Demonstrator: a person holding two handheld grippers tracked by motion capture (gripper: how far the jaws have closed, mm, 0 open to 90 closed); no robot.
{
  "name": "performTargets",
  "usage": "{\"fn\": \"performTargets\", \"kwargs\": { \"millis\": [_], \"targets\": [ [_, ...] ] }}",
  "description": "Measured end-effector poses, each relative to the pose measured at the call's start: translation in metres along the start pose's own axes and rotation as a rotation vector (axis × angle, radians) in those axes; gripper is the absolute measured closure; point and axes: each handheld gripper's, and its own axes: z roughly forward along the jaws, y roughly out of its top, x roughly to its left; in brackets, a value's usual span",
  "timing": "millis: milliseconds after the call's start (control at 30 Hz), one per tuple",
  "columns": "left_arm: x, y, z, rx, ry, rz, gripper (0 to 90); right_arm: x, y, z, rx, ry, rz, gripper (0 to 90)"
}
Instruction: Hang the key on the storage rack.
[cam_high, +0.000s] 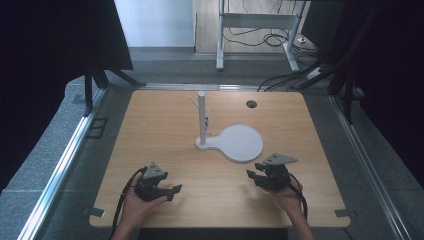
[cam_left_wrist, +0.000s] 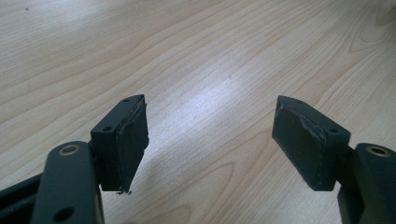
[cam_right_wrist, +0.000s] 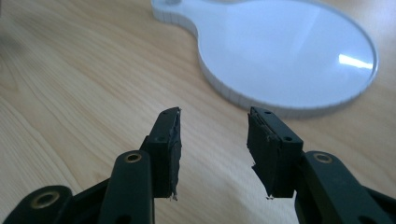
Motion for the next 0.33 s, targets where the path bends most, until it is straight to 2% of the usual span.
{"fn": "performTargets", "kwargs": {
  "millis": [133, 333],
  "targets": [
    [0.0002, -0.0001, 0.0006, 0.002, -0.001, 0.002, 27.5, -0.0047, -0.0081, 0.0005, 0.015, 0.000, 0.022, 53.5],
    [0.0003, -0.0001, 0.0016, 0.001, 0.001, -0.001, 27.4, -0.0072, -0.0098, -0.0023, 0.007, -0.001, 0.028, 50.2]
  ]
}}
